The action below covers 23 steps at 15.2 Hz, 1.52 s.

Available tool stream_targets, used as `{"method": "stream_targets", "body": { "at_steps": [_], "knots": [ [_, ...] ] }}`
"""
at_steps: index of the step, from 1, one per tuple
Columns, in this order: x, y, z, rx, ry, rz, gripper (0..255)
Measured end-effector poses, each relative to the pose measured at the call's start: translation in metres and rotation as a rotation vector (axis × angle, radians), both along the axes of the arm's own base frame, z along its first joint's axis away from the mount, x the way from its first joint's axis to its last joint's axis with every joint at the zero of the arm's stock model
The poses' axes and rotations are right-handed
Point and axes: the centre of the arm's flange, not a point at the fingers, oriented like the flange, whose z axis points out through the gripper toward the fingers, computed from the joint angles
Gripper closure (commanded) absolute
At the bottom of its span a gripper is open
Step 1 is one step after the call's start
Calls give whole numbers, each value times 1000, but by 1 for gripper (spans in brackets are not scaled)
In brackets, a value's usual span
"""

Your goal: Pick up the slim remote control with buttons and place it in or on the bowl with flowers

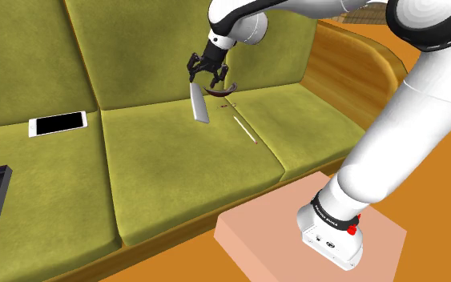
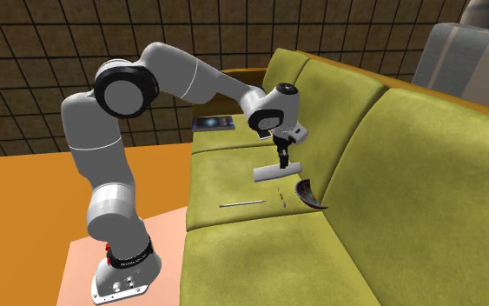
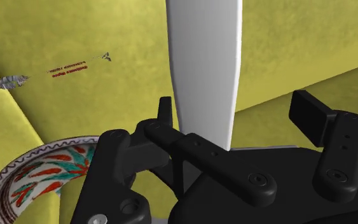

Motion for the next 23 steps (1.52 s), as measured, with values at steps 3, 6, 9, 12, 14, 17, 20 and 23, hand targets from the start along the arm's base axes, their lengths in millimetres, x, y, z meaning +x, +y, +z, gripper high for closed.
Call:
{"method": "stream_targets", "body": {
  "at_steps": [3, 6, 9, 12, 14, 17, 20, 23],
  "knots": [
    [-17, -18, -35, 115, -49, -44, 0],
    [-17, -16, -53, 133, -59, -55, 0],
    [-11, -11, -67, 135, -61, -56, 0],
    [-10, -8, -74, 136, -61, -56, 0],
    [-10, -8, -75, 136, -61, -56, 0],
    [-10, -8, -75, 136, -61, -56, 255],
    [-10, -7, -75, 136, -61, -55, 255],
    [-10, -7, -76, 136, -61, -55, 255]
  ]
}}
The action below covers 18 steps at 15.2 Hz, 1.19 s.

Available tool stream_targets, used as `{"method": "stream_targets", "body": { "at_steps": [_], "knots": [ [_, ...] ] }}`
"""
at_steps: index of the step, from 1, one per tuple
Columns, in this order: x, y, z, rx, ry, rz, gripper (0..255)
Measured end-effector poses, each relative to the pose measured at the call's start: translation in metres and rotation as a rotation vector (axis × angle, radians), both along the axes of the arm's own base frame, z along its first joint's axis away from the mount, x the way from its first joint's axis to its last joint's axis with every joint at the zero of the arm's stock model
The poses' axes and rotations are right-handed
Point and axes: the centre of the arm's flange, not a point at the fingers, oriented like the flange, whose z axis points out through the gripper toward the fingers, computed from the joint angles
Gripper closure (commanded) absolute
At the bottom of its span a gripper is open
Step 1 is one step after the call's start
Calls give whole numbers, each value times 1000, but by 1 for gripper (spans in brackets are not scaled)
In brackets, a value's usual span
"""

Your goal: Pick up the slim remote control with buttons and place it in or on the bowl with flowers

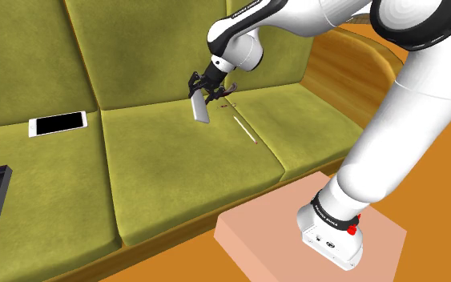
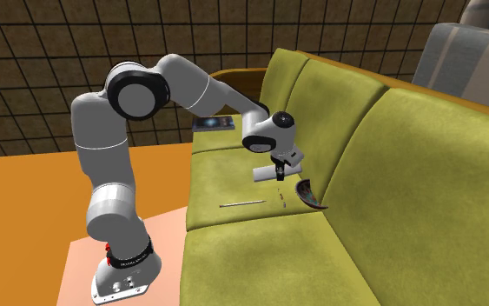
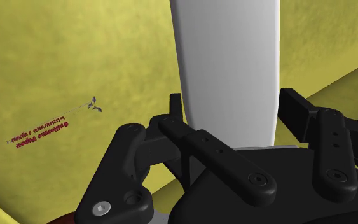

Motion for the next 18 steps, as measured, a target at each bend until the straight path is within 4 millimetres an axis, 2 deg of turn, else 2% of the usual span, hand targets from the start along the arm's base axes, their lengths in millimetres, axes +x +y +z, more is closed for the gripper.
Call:
{"method": "stream_targets", "body": {
  "at_steps": [5, 18],
  "knots": [
    [-1, 0, 2, 0, 0, 0, 255],
    [-1, -1, 68, 0, -1, -1, 255]
  ]
}}
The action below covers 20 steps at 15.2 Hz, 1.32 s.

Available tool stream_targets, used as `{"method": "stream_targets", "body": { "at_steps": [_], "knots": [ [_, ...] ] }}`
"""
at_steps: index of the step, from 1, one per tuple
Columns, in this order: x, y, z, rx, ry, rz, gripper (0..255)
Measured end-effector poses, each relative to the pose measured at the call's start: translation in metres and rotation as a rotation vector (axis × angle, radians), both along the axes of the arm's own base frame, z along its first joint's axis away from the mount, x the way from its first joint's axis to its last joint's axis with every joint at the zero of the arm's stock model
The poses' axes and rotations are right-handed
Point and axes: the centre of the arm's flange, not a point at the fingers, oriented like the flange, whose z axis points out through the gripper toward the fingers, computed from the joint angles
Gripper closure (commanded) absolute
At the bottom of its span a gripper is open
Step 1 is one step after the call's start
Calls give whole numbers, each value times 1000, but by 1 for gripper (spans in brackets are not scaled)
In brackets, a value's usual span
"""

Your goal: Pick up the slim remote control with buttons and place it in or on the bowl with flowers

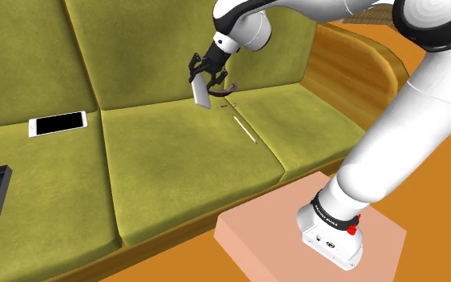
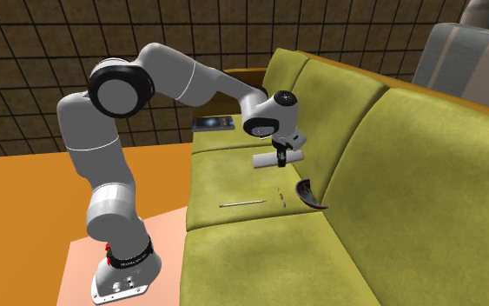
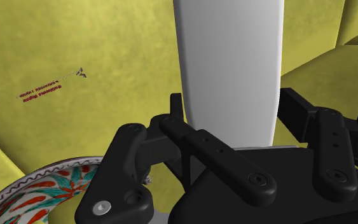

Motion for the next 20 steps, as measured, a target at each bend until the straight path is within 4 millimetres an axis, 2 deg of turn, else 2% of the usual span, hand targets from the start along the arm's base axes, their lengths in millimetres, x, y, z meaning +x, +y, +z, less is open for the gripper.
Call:
{"method": "stream_targets", "body": {
  "at_steps": [8, 10, 13, 15, 20],
  "knots": [
    [1, 1, 43, 0, 0, 0, 255],
    [3, -6, 50, 0, 0, 0, 255],
    [15, -35, 53, 1, 5, 4, 255],
    [23, -47, 52, 13, 32, 31, 255],
    [49, -118, 53, 6, 12, 10, 255]
  ]
}}
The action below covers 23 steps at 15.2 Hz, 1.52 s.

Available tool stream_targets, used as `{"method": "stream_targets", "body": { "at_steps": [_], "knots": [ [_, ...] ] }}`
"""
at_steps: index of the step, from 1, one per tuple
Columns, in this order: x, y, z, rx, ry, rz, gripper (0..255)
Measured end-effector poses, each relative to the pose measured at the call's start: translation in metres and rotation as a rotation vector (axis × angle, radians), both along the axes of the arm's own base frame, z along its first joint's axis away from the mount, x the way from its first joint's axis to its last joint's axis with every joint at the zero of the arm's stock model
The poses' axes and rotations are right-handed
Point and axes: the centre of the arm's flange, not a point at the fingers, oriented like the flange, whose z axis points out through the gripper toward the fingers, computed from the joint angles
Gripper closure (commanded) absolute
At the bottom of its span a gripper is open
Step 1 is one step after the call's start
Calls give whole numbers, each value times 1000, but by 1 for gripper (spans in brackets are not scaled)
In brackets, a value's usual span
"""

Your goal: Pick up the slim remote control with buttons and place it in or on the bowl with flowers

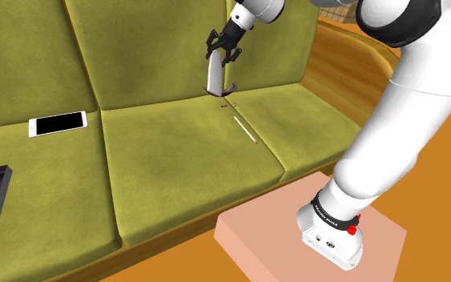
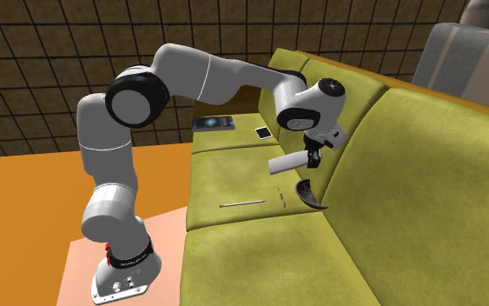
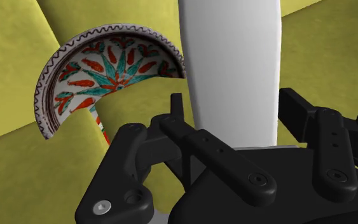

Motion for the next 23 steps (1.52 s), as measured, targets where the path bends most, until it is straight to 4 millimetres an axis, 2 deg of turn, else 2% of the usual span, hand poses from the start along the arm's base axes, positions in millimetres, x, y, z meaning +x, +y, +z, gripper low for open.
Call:
{"method": "stream_targets", "body": {
  "at_steps": [4, 5, 12, 13, 15, 18, 23],
  "knots": [
    [15, -45, 0, 15, 21, 21, 255],
    [14, -48, 0, 20, 30, 25, 255],
    [13, -49, -4, 16, -9, 34, 255],
    [11, -49, -10, 16, -12, 32, 255],
    [11, -50, -11, 19, -16, 39, 255],
    [7, -50, -27, 19, -26, 35, 255],
    [8, -47, -23, 41, -1, 32, 255]
  ]
}}
